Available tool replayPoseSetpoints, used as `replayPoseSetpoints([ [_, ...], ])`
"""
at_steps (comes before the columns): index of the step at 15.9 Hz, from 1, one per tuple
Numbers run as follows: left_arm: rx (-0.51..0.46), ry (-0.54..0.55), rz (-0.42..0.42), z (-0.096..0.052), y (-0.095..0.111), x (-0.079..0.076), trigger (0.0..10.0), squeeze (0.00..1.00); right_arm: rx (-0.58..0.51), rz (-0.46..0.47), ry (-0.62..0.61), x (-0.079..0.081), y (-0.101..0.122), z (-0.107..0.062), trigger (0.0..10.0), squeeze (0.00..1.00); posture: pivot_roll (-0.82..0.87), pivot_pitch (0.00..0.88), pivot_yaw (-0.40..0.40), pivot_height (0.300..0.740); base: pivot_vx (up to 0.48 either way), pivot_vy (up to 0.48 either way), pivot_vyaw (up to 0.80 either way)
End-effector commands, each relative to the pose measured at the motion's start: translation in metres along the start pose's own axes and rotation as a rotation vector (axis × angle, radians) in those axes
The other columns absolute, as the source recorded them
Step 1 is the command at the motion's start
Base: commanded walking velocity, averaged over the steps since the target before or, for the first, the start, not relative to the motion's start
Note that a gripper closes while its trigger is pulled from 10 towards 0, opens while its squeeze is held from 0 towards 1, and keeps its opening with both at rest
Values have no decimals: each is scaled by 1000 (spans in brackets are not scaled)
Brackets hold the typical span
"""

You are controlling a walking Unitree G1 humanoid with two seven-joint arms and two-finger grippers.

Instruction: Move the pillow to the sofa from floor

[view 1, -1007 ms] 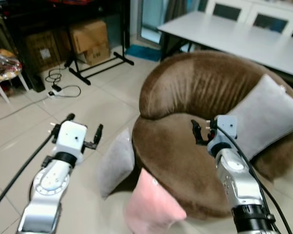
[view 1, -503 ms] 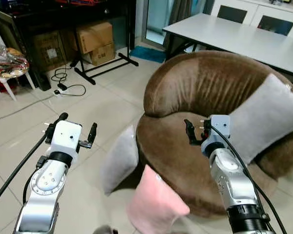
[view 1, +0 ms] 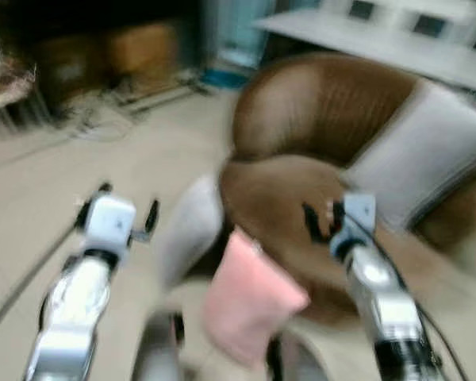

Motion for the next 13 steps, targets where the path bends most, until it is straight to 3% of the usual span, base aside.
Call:
replayPoseSetpoints([
  [1,24,-10,-6,1,-5,-3,10000,0,26,-5,-2,2,-6,-1,10000,0,-61,0,-81,560,0,0,0],
  [6,9,-17,-37,-1,-3,-5,10000,0,51,-39,15,4,-8,1,10000,0,-53,0,-97,540,0,0,0],
  [13,7,-10,-50,-4,-3,-6,10000,0,67,-108,12,5,-7,4,10000,0,-47,0,-108,540,289,0,63],
])
Point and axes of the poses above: a point about 5 cm out from each wrist's last joint towards the gripper, its own z axis pointing out of the wrist towards the gripper, its own y axis along the axis of the wrist's last joint, x = y × z, the point moved 2 cm from there along z, pointing out of the wrist towards the gripper
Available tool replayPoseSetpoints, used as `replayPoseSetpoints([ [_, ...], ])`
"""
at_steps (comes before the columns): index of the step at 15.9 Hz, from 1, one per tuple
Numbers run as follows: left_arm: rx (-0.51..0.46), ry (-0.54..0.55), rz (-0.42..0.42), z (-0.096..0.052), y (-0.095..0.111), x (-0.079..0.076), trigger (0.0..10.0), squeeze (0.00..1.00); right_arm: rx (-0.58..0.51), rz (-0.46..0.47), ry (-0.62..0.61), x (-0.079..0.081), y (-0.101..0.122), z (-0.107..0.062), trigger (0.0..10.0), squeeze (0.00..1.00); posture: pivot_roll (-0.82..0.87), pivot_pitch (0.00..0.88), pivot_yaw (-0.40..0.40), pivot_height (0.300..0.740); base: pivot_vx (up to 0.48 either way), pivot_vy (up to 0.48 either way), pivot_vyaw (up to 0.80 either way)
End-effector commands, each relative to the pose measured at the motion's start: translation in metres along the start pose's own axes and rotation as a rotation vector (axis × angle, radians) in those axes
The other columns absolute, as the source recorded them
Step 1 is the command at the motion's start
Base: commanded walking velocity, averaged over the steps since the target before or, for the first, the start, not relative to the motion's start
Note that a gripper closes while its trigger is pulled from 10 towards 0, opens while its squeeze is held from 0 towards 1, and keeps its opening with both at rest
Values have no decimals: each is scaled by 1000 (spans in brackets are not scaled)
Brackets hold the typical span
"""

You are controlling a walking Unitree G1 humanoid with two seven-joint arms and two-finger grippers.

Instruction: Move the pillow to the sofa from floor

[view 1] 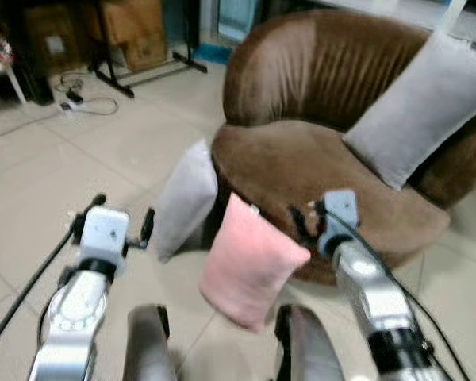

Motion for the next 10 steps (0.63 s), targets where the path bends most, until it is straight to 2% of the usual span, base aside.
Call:
replayPoseSetpoints([
  [1,-14,5,1,0,3,3,10000,0,-10,-9,-7,1,6,2,10000,0,-47,0,-108,540,289,0,644],
  [2,-13,5,2,0,3,3,10000,0,-12,-7,-7,1,6,2,10000,0,-46,0,-109,540,296,0,656],
  [6,-14,5,6,0,3,4,10000,0,6,10,34,6,2,3,10000,0,-42,0,-112,540,291,0,0],
  [10,-19,9,22,2,4,5,10000,0,39,-29,97,11,-4,3,10000,0,-39,0,-117,540,0,0,0],
])
Point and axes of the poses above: a point about 5 cm out from each wrist's last joint towards the gripper, its own z axis pointing out of the wrist towards the gripper, its own y axis along the axis of the wrist's last joint, x = y × z, the point moved 2 cm from there along z, pointing out of the wrist towards the gripper
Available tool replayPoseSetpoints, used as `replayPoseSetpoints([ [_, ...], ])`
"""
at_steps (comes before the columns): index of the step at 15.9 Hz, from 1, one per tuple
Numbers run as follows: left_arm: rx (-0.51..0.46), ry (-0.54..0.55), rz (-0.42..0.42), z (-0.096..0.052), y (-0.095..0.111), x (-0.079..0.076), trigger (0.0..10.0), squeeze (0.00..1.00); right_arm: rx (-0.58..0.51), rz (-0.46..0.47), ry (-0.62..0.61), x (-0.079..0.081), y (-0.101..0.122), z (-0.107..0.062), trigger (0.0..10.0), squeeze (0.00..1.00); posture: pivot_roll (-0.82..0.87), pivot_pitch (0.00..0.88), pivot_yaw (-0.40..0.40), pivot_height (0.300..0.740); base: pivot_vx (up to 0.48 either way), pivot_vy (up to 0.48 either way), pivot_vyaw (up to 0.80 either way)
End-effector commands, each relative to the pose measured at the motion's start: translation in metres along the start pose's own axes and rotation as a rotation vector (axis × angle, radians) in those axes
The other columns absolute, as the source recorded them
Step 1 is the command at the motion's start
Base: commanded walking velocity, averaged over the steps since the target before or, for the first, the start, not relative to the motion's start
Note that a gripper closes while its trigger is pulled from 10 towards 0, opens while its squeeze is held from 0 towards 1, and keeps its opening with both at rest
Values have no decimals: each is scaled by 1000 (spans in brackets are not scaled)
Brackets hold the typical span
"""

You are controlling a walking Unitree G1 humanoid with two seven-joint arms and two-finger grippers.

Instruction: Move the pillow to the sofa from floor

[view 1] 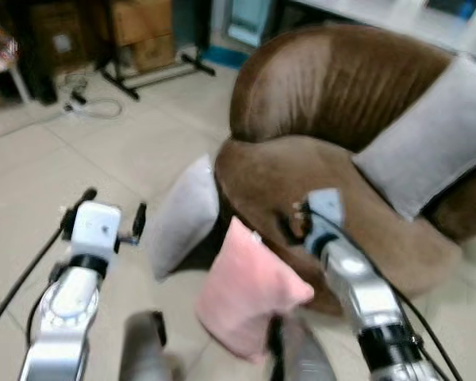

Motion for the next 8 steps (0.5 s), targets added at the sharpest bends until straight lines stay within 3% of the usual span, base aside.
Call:
replayPoseSetpoints([
  [1,-2,-22,5,0,1,-5,10000,0,25,3,-39,-15,-6,-3,10000,0,-39,0,-118,530,0,0,0],
  [5,7,-124,14,1,0,-13,10000,0,42,34,-24,-18,-10,2,10000,0,-43,0,-113,500,0,0,0],
  [8,3,-172,40,5,2,-11,10000,0,73,64,30,-11,-13,8,10000,0,-54,0,-85,465,0,0,0],
])
Point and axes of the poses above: a point about 5 cm out from each wrist's last joint towards the gripper, its own z axis pointing out of the wrist towards the gripper, its own y axis along the axis of the wrist's last joint, x = y × z, the point moved 2 cm from there along z, pointing out of the wrist towards the gripper
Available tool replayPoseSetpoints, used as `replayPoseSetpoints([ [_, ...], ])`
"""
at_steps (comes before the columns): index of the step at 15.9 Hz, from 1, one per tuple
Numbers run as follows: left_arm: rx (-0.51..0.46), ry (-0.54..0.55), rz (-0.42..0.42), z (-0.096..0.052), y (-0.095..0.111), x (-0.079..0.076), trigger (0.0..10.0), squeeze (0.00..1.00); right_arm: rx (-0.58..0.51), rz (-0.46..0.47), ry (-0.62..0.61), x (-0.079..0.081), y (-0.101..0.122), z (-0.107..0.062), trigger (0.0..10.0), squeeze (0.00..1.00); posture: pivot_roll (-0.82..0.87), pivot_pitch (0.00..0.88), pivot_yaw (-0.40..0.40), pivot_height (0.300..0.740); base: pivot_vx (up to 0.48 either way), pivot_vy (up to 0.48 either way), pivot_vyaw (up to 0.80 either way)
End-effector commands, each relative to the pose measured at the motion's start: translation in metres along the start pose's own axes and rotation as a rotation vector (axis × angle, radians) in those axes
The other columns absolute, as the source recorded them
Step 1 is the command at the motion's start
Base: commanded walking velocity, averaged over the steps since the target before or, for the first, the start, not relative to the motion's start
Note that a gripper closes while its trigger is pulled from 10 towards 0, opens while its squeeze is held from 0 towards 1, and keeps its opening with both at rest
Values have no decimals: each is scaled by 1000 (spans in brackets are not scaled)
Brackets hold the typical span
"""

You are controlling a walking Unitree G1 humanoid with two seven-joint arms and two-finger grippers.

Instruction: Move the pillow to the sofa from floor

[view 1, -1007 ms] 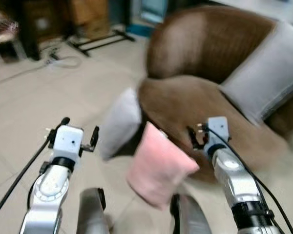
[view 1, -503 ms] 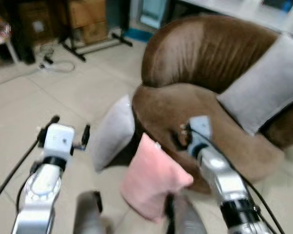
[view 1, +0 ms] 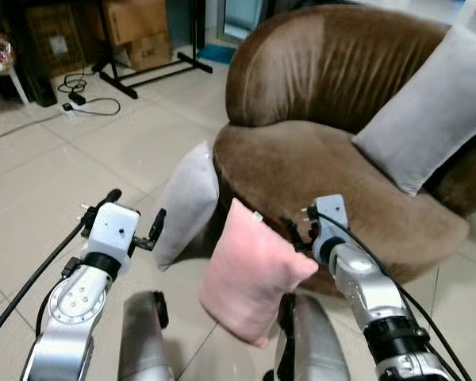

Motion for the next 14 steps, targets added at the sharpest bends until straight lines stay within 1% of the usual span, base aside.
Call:
replayPoseSetpoints([
  [1,-6,-34,7,4,3,-1,10000,0,-13,19,16,0,5,3,10000,0,-58,0,-73,455,0,0,0],
  [3,-5,-81,22,3,5,-2,10000,0,-8,36,42,6,5,6,10000,0,-60,0,-43,430,0,0,0],
  [5,-2,-136,43,2,7,-6,10000,0,-1,32,66,14,5,11,10000,0,-60,0,-16,410,0,0,0],
  [6,-3,-166,55,0,7,-9,10000,0,-18,26,70,17,8,13,10000,0,-61,0,-9,400,0,0,0],
  [7,-4,-178,56,-2,8,-9,10000,0,-21,22,78,19,9,14,10000,0,-63,0,-5,400,0,0,0],
  [8,-6,-209,57,-3,9,-13,10000,0,-38,13,70,19,13,17,10000,1000,-65,0,-6,400,0,0,0],
  [9,-11,-250,63,-4,10,-17,10000,0,-41,8,46,15,16,20,10000,1000,-58,0,-13,400,0,0,0],
  [10,-16,-305,53,-6,12,-23,10000,0,-55,-22,17,10,21,23,10000,1000,-52,0,-16,400,0,0,0],
  [11,-17,-389,33,-10,13,-31,10000,0,-51,-40,8,8,24,26,10000,1000,-54,0,-16,400,0,0,0],
  [13,0,-496,19,-18,11,-40,10000,0,-41,-55,9,6,27,30,10000,1000,-54,0,-14,400,0,0,0],
  [14,17,-543,17,-21,9,-44,10000,0,-14,-82,-8,5,27,33,10000,1000,-52,0,-14,400,0,0,0],
])
Point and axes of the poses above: a point about 5 cm out from each wrist's last joint towards the gripper, its own z axis pointing out of the wrist towards the gripper, its own y axis along the axis of the wrist's last joint, x = y × z, the point moved 2 cm from there along z, pointing out of the wrist towards the gripper
